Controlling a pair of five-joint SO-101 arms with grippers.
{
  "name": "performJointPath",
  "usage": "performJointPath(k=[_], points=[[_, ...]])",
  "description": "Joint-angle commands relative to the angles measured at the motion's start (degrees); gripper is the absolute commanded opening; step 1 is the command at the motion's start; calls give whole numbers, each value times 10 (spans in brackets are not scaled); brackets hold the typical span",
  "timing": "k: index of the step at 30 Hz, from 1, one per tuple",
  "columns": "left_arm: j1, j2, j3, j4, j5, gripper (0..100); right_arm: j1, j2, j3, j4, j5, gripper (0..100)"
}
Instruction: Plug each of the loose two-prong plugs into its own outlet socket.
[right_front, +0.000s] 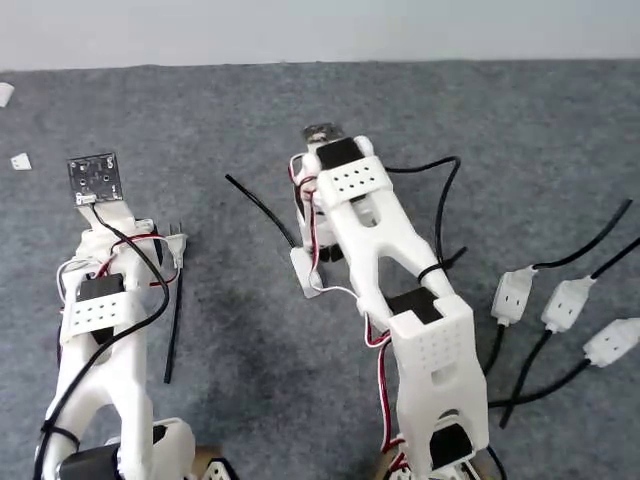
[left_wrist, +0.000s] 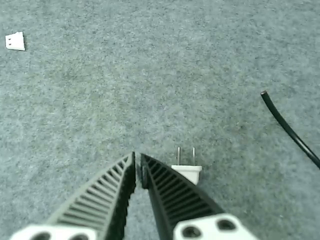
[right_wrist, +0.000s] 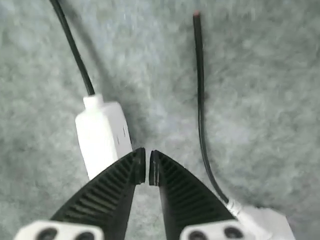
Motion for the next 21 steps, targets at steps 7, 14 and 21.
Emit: performJointPath(k=[7,14,21], points=[[0,-11,-5,-12,-6,13,-54,23,-24,-41,4,14],[0,-11,-5,-12,-6,13,-99,27,-31,-19,4,14],[0,-11,-5,-12,-6,13,-106,38,-32,-22,5,14]])
